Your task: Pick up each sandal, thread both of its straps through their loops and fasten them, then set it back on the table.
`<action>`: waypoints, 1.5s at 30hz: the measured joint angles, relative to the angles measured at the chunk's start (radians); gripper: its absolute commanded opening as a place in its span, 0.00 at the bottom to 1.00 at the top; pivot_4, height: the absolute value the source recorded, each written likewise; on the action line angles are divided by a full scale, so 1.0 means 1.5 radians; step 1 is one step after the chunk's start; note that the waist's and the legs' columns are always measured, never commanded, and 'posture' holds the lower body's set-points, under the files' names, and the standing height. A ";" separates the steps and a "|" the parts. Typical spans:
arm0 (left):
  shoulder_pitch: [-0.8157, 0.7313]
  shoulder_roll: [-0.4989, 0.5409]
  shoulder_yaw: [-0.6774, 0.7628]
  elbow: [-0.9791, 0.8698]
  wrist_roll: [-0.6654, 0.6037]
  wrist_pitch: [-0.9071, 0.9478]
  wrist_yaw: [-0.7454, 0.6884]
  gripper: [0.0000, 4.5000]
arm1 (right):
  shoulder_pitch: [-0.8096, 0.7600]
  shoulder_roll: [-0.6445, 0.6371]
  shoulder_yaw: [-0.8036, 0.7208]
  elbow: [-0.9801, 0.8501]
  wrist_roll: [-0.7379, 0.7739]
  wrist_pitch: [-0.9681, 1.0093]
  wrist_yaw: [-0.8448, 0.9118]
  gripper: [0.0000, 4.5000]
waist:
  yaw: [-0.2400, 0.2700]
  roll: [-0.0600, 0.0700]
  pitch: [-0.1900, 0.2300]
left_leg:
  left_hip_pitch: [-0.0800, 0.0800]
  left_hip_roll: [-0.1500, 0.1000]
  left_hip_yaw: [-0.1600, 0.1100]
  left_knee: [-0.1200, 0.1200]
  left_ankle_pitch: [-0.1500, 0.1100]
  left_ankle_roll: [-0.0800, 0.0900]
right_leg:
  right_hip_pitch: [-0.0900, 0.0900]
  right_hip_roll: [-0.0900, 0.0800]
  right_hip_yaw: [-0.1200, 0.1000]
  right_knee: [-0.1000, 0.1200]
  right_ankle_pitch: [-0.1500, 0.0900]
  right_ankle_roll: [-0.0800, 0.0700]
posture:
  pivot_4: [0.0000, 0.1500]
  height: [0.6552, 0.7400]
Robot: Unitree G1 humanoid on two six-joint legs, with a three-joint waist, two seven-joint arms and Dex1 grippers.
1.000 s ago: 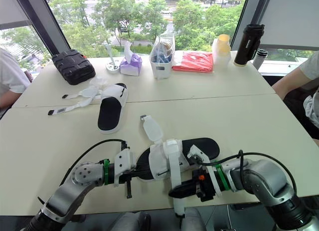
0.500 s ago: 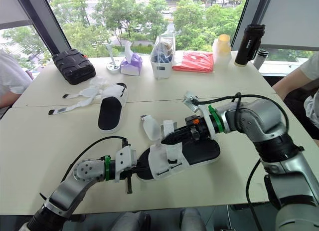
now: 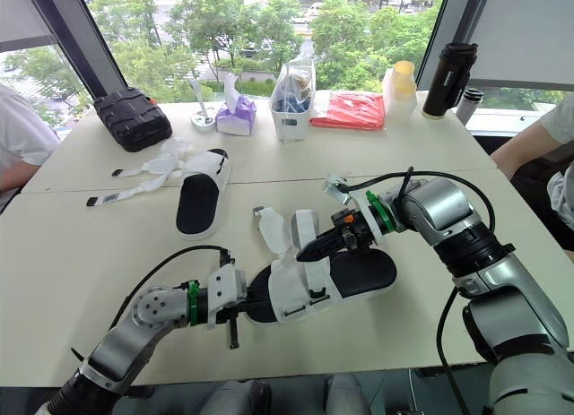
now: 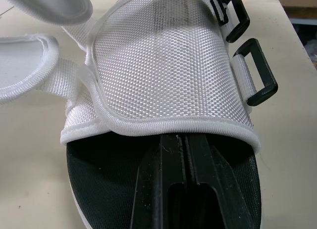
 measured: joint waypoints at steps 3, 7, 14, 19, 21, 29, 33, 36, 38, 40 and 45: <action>0.000 0.000 0.000 0.000 0.001 -0.001 0.000 0.00 | -0.002 0.000 0.000 0.002 -0.005 0.006 0.009 0.01 | 0.000 0.000 0.000 | 0.000 0.000 0.000 0.000 0.000 0.000 | 0.000 0.000 0.000 0.000 0.000 0.000 | 1.00 1.00; 0.000 -0.003 0.000 0.001 0.005 -0.003 0.001 0.00 | -0.009 0.000 0.003 0.006 -0.011 0.019 0.022 0.01 | 0.000 0.000 0.000 | 0.000 0.000 0.000 0.000 0.000 0.000 | 0.000 0.000 0.000 0.000 0.000 0.000 | 1.00 1.00; 0.000 -0.006 0.000 0.002 0.009 -0.004 0.001 0.00 | -0.012 0.003 0.004 0.007 -0.025 0.021 0.029 0.01 | 0.001 0.000 0.000 | 0.000 0.000 0.000 0.000 0.000 0.000 | 0.000 0.000 0.000 0.000 0.000 0.000 | 1.00 1.00; 0.000 -0.007 0.000 0.003 0.009 -0.003 0.004 0.00 | -0.024 0.016 0.004 0.012 -0.025 0.041 0.028 0.01 | 0.000 0.000 0.000 | 0.000 0.000 0.000 0.000 0.000 0.000 | 0.000 0.000 0.000 0.000 0.000 0.000 | 1.00 1.00; 0.000 -0.007 0.000 0.003 0.009 -0.003 0.004 0.00 | -0.025 0.023 0.004 0.014 -0.025 0.045 0.028 0.01 | 0.000 0.000 0.000 | 0.000 0.000 0.000 0.000 0.000 0.000 | 0.000 0.000 0.000 0.000 0.000 0.000 | 1.00 1.00; 0.000 -0.013 -0.001 0.004 0.011 -0.002 0.007 0.00 | -0.025 0.022 0.004 0.014 -0.035 0.041 0.028 0.01 | 0.000 0.000 0.000 | 0.000 -0.001 0.000 0.000 0.000 0.000 | 0.000 -0.001 0.000 0.000 0.000 0.000 | 1.00 1.00; 0.000 -0.013 -0.001 0.004 0.011 -0.002 0.007 0.00 | -0.023 0.021 0.011 0.013 -0.050 0.023 0.028 0.01 | 0.000 0.000 0.000 | 0.000 -0.001 0.000 0.000 0.000 0.000 | 0.000 -0.001 0.000 0.000 0.000 0.000 | 1.00 1.00; -0.001 -0.016 -0.002 0.004 0.011 -0.002 0.009 0.00 | -0.015 0.020 0.019 0.013 -0.068 -0.009 0.028 0.01 | 0.001 0.000 0.000 | 0.000 -0.001 0.000 0.000 0.000 0.000 | 0.000 -0.001 0.000 0.000 0.000 0.000 | 1.00 1.00; -0.002 -0.019 -0.003 0.004 0.012 -0.001 0.011 0.00 | -0.009 0.021 0.029 0.017 -0.090 -0.035 0.026 0.01 | 0.000 0.000 0.000 | 0.000 -0.001 0.000 0.000 0.000 0.000 | 0.000 -0.001 0.000 0.000 0.000 0.000 | 1.00 1.00; -0.002 -0.019 -0.003 0.004 0.012 -0.001 0.011 0.00 | -0.001 0.025 0.034 0.024 -0.108 -0.055 0.021 0.01 | 0.000 0.000 0.000 | 0.000 -0.001 0.000 0.000 0.000 0.000 | 0.000 -0.001 0.000 0.000 0.000 0.000 | 1.00 1.00; -0.002 -0.019 -0.003 0.004 0.012 -0.001 0.011 0.00 | 0.002 0.028 0.037 0.027 -0.123 -0.082 0.023 0.01 | 0.000 0.000 0.000 | 0.000 -0.001 0.000 0.000 0.000 0.000 | 0.000 -0.001 0.000 0.000 0.000 0.000 | 1.00 1.00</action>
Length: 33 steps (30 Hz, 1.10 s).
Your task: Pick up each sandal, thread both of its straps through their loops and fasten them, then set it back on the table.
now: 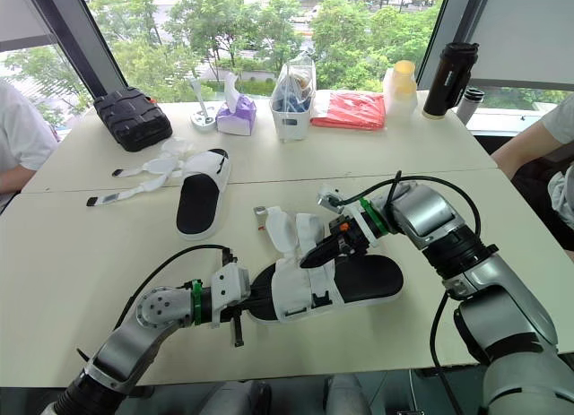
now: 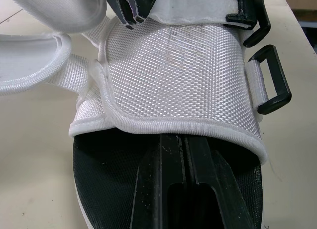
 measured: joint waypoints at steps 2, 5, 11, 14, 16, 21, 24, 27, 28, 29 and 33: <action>0.000 0.000 0.000 0.000 0.000 0.000 0.000 0.00 | 0.004 0.000 0.000 -0.004 -0.004 -0.004 0.001 0.01 | 0.000 0.000 0.000 | 0.000 0.000 0.000 0.000 0.000 0.000 | 0.000 0.000 0.000 0.000 0.000 0.000 | 1.00 1.00; 0.000 0.000 0.000 0.000 0.000 0.000 0.000 0.00 | 0.015 -0.002 -0.005 -0.024 -0.005 -0.006 0.001 0.01 | 0.000 0.000 0.000 | 0.000 0.000 0.000 0.000 0.000 0.000 | 0.000 0.000 0.000 0.000 0.000 0.000 | 1.00 1.00; 0.000 -0.002 0.000 0.000 -0.001 0.003 0.001 0.00 | 0.029 -0.016 -0.040 -0.100 0.021 0.017 0.000 0.01 | 0.000 0.000 0.000 | 0.000 0.000 0.000 0.000 0.000 0.000 | 0.000 0.000 0.000 0.000 0.000 0.000 | 1.00 1.00; 0.000 -0.004 0.001 0.000 -0.003 0.010 0.001 0.00 | 0.052 -0.022 -0.064 -0.144 0.031 0.019 -0.014 0.01 | 0.000 0.000 0.000 | 0.000 0.000 0.000 0.000 0.000 0.000 | 0.000 0.000 0.000 0.000 0.000 0.000 | 1.00 1.00; -0.001 -0.005 0.001 0.000 -0.003 0.012 0.001 0.00 | 0.068 -0.027 -0.078 -0.167 0.040 0.019 -0.023 0.01 | 0.000 0.000 0.000 | 0.000 0.000 0.000 0.000 0.000 0.000 | 0.000 0.000 0.000 0.000 0.000 0.000 | 1.00 1.00; -0.002 -0.006 0.002 0.000 -0.003 0.014 0.001 0.00 | 0.101 -0.033 -0.099 -0.211 0.045 0.002 -0.049 0.01 | 0.000 0.000 0.000 | 0.000 0.000 0.000 0.000 0.000 0.000 | 0.000 0.000 0.000 0.000 0.000 0.000 | 1.00 1.00; -0.002 -0.006 0.002 0.001 -0.003 0.014 0.000 0.00 | 0.131 -0.046 -0.099 -0.243 0.046 -0.005 -0.054 0.01 | 0.000 0.000 0.000 | 0.000 0.000 0.000 0.000 0.000 0.000 | 0.000 0.000 0.000 0.000 0.000 0.000 | 1.00 1.00; -0.004 -0.006 0.003 0.004 -0.003 0.014 -0.001 0.00 | 0.164 -0.053 -0.096 -0.258 0.040 -0.023 -0.070 0.01 | 0.000 0.000 0.000 | 0.000 0.000 0.000 0.000 0.000 0.000 | 0.000 0.000 0.000 0.000 0.000 0.000 | 1.00 1.00; -0.005 -0.006 0.003 0.005 -0.003 0.013 -0.002 0.00 | 0.171 -0.053 -0.096 -0.259 0.035 -0.037 -0.074 0.01 | 0.000 0.000 0.000 | 0.000 0.000 0.000 0.000 0.000 0.000 | 0.000 0.000 0.000 0.000 0.000 0.000 | 1.00 1.00; -0.007 -0.006 0.003 0.007 -0.003 0.012 -0.003 0.00 | 0.178 -0.053 -0.096 -0.261 0.029 -0.053 -0.078 0.01 | 0.000 0.000 0.000 | 0.000 0.000 0.000 0.000 0.000 0.000 | 0.000 0.000 0.000 0.000 0.000 0.000 | 1.00 1.00; -0.008 -0.006 0.002 0.007 -0.003 0.011 -0.004 0.00 | 0.195 -0.062 -0.097 -0.277 0.018 -0.086 -0.085 0.01 | 0.000 0.000 0.000 | 0.000 0.000 0.000 0.000 0.000 0.000 | 0.000 0.000 0.000 0.000 0.000 0.000 | 1.00 1.00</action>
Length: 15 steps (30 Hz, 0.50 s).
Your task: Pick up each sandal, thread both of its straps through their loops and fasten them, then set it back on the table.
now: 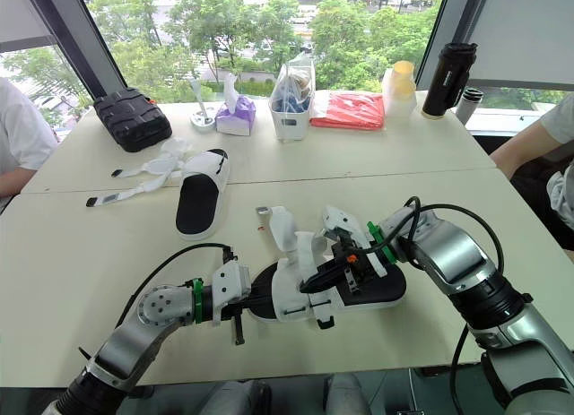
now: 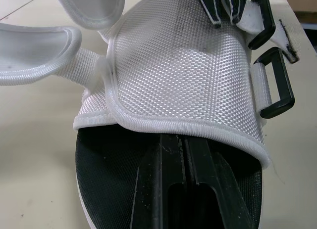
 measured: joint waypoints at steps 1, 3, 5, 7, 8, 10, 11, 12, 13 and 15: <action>0.000 0.000 0.000 0.000 0.000 -0.001 0.000 0.00 | 0.005 -0.005 0.000 -0.006 0.000 -0.002 0.000 0.01 | 0.000 0.000 0.000 | 0.000 0.000 0.000 0.000 0.000 0.000 | 0.000 0.000 0.000 0.000 0.000 0.000 | 1.00 1.00; -0.001 0.000 -0.001 0.000 0.000 -0.001 -0.001 0.00 | 0.019 -0.016 0.000 -0.021 0.000 -0.009 0.001 0.01 | 0.000 0.000 0.000 | 0.000 0.000 0.000 0.000 0.000 0.000 | 0.000 0.000 0.000 0.000 0.000 0.000 | 1.00 1.00; -0.002 0.000 -0.001 0.001 0.000 -0.001 -0.001 0.00 | 0.030 -0.021 0.002 -0.028 -0.002 -0.016 0.001 0.07 | 0.000 0.000 0.000 | 0.000 0.000 0.000 0.000 0.000 0.000 | 0.000 0.000 0.000 0.000 0.000 0.000 | 1.00 1.00; -0.003 0.000 -0.002 0.001 0.001 -0.001 -0.001 0.00 | 0.036 -0.032 0.003 -0.037 -0.004 -0.022 0.002 0.19 | 0.000 0.000 0.000 | 0.000 0.000 0.000 0.000 0.000 0.000 | 0.000 0.000 0.000 0.000 0.000 0.000 | 1.00 1.00; -0.003 0.000 -0.002 0.002 0.001 -0.002 -0.001 0.00 | 0.036 -0.043 0.003 -0.044 -0.004 -0.023 0.003 0.29 | 0.001 0.000 0.000 | 0.000 0.000 0.000 0.000 0.000 0.000 | 0.000 0.000 0.000 0.000 0.000 0.000 | 1.00 1.00; -0.004 0.000 -0.002 0.003 0.001 -0.002 -0.001 0.00 | 0.038 -0.056 0.003 -0.052 -0.003 -0.022 0.006 0.50 | 0.000 0.000 0.000 | 0.000 0.000 0.000 0.000 0.000 0.000 | 0.000 0.000 0.000 0.000 0.000 0.000 | 1.00 1.00; -0.004 0.000 -0.002 0.004 0.001 -0.002 -0.002 0.00 | 0.041 -0.060 0.002 -0.058 0.001 -0.019 0.009 0.61 | 0.000 0.000 0.000 | 0.000 0.000 0.000 0.000 0.000 0.000 | 0.000 0.000 0.000 0.000 0.000 0.000 | 1.00 1.00; -0.004 0.000 -0.002 0.004 0.001 -0.003 -0.001 0.00 | 0.042 -0.065 0.002 -0.064 0.005 -0.016 0.011 0.73 | 0.000 0.000 0.000 | 0.000 0.000 0.000 0.000 0.000 0.000 | 0.000 0.000 0.000 0.000 0.000 0.000 | 1.00 1.00; -0.004 0.000 -0.002 0.004 0.001 -0.003 -0.001 0.00 | 0.042 -0.071 0.001 -0.070 0.008 -0.015 0.013 0.84 | 0.000 0.000 0.000 | 0.000 0.000 0.000 0.000 0.000 0.000 | 0.000 0.000 0.000 0.000 0.000 0.000 | 1.00 1.00; -0.004 0.000 -0.002 0.005 0.001 -0.003 -0.001 0.00 | 0.042 -0.082 -0.005 -0.076 0.015 -0.013 0.015 0.99 | 0.000 0.000 0.000 | 0.000 0.000 0.000 0.000 0.000 0.000 | 0.000 0.000 0.000 0.000 0.000 0.000 | 1.00 1.00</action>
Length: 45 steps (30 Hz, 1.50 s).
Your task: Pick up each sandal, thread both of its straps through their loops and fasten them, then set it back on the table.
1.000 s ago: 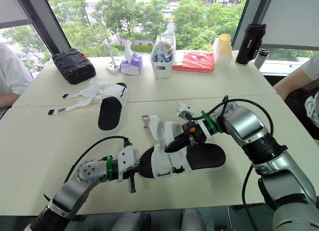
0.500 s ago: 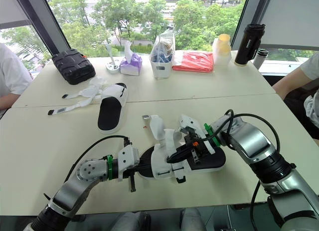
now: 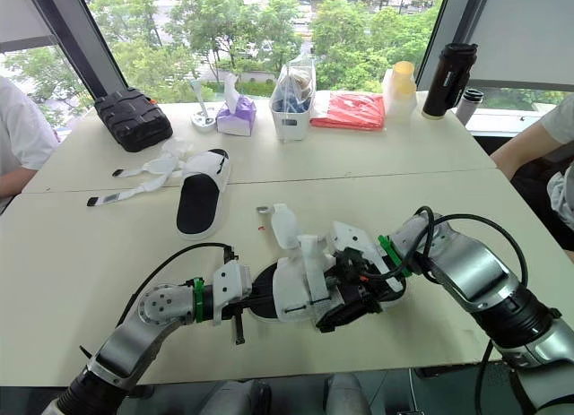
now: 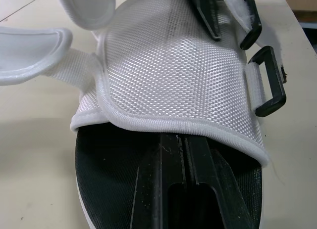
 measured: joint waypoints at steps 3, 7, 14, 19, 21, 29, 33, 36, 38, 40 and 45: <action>0.000 0.000 -0.001 0.000 0.000 0.000 0.000 0.00 | -0.008 -0.038 -0.045 -0.002 0.016 0.025 -0.002 0.99 | 0.000 0.000 0.000 | 0.000 0.000 0.000 0.000 0.000 0.000 | 0.000 0.000 0.000 0.000 0.000 0.000 | 1.00 1.00; 0.001 0.000 -0.003 0.000 0.000 -0.001 0.000 0.00 | -0.007 -0.091 -0.117 -0.007 0.046 0.059 -0.007 0.99 | 0.000 0.000 0.000 | 0.000 0.000 0.000 0.000 0.000 0.000 | 0.000 0.000 0.000 0.000 0.000 0.000 | 1.00 1.00; -0.002 -0.002 -0.004 0.009 0.000 -0.011 -0.002 0.00 | 0.114 -0.132 -0.250 -0.065 0.183 0.205 -0.048 0.99 | 0.002 0.000 0.000 | -0.001 0.001 0.000 0.000 0.000 0.000 | 0.000 0.000 0.000 -0.001 0.000 0.000 | 1.00 1.00; -0.005 -0.001 -0.003 0.013 0.000 -0.013 -0.007 0.00 | 0.201 -0.130 -0.269 -0.082 0.196 0.224 -0.100 0.99 | 0.001 0.000 0.000 | 0.000 0.001 0.000 0.000 0.000 0.000 | 0.000 0.000 0.000 -0.001 0.000 0.000 | 1.00 1.00; -0.005 -0.002 -0.004 0.015 0.000 -0.015 -0.009 0.00 | 0.235 -0.115 -0.265 -0.091 0.196 0.224 -0.125 0.99 | 0.001 0.000 0.000 | 0.000 0.001 0.000 0.000 0.000 0.000 | 0.000 0.000 -0.001 -0.001 0.000 0.000 | 1.00 1.00; -0.007 -0.001 -0.003 0.017 0.000 -0.015 -0.011 0.00 | 0.268 -0.033 -0.216 -0.114 0.199 0.224 -0.201 0.99 | 0.001 0.000 0.000 | 0.000 0.001 0.000 0.000 0.000 0.000 | 0.001 0.000 0.000 -0.001 0.000 0.000 | 1.00 1.00; -0.007 -0.001 -0.003 0.017 0.000 -0.014 -0.011 0.00 | 0.235 0.012 -0.184 -0.113 0.210 0.238 -0.231 0.99 | 0.001 0.000 0.000 | 0.000 0.001 0.000 0.000 0.000 0.000 | 0.001 0.000 0.000 -0.001 0.000 0.000 | 1.00 1.00; -0.007 -0.001 -0.003 0.017 0.000 -0.013 -0.011 0.00 | 0.216 0.040 -0.159 -0.113 0.220 0.253 -0.249 0.99 | 0.001 0.000 0.000 | 0.000 0.001 0.000 0.000 0.000 0.000 | 0.001 0.000 0.000 -0.001 0.000 0.000 | 1.00 1.00; -0.007 -0.001 -0.003 0.017 0.000 -0.013 -0.011 0.00 | 0.207 0.058 -0.146 -0.113 0.223 0.260 -0.262 0.99 | 0.001 0.000 0.000 | 0.000 0.001 0.000 0.000 0.000 0.000 | 0.001 0.000 0.000 -0.001 0.000 0.000 | 1.00 1.00; -0.007 -0.001 -0.003 0.016 0.000 -0.012 -0.010 0.00 | 0.201 0.067 -0.135 -0.113 0.226 0.263 -0.269 0.94 | 0.001 0.000 0.000 | 0.000 0.001 0.000 0.000 0.000 0.000 | 0.001 0.000 0.000 -0.001 0.000 0.000 | 1.00 1.00; -0.003 0.000 -0.003 0.013 0.001 -0.012 -0.008 0.00 | 0.190 0.077 -0.130 -0.110 0.225 0.264 -0.285 0.47 | 0.000 0.000 0.000 | 0.000 0.001 0.000 0.000 0.000 0.000 | 0.001 0.001 0.000 -0.001 0.000 0.000 | 1.00 1.00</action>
